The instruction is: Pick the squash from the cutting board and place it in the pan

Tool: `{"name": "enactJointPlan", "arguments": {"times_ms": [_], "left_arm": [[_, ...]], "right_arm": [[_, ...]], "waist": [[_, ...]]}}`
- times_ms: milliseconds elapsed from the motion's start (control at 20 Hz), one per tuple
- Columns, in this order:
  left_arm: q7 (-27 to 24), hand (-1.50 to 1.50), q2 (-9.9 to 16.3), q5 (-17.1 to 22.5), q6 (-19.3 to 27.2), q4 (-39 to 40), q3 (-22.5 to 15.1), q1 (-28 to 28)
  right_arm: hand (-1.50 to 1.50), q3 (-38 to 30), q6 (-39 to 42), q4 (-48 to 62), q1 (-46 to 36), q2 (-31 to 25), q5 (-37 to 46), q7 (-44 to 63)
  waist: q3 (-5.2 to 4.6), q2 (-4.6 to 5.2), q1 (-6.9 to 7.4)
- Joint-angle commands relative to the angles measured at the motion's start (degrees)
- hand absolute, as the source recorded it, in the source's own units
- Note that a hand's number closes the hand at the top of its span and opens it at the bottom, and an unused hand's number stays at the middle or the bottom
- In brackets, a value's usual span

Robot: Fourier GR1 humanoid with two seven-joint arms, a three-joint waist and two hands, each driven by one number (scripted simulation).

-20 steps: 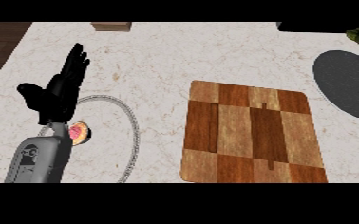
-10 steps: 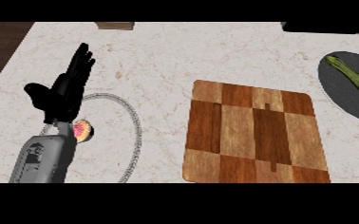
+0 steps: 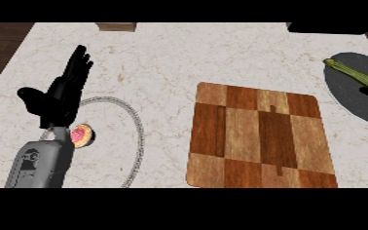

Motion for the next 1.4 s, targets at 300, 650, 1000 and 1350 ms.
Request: {"name": "enactJointPlan", "arguments": {"times_ms": [300, 650, 1000, 1350], "left_arm": [[3.83, 0.0, 0.37, 0.12, 1.02, -4.35, 0.64, 2.81], [3.1, 0.0, 0.86, -0.77, 2.34, -1.81, 2.07, 2.39], [-0.7, 0.0, 0.93, -0.26, 0.84, -3.24, 2.43, 7.95], [1.89, 0.0, 1.44, 0.22, 0.13, -5.58, 2.01, 6.38]], "right_arm": [[-1.5, -9.57, 10.41, -2.7, 3.57, 0.21, -13.91, -11.09], [-1.5, -9.39, 24.62, -11.68, 13.33, 2.5, -19.16, -14.69], [-1.5, -10.26, 29.81, -28.59, 25.27, 7.75, -23.88, -11.92], [-1.5, -9.67, 33.11, -54.24, 37.56, 15.08, -26.69, 0.57]], "waist": [[-0.41, -1.65, -2.96], [-0.73, -2.39, -5.44], [-0.89, -2.53, -5.89], [-0.73, -2.03, -4.77]]}}
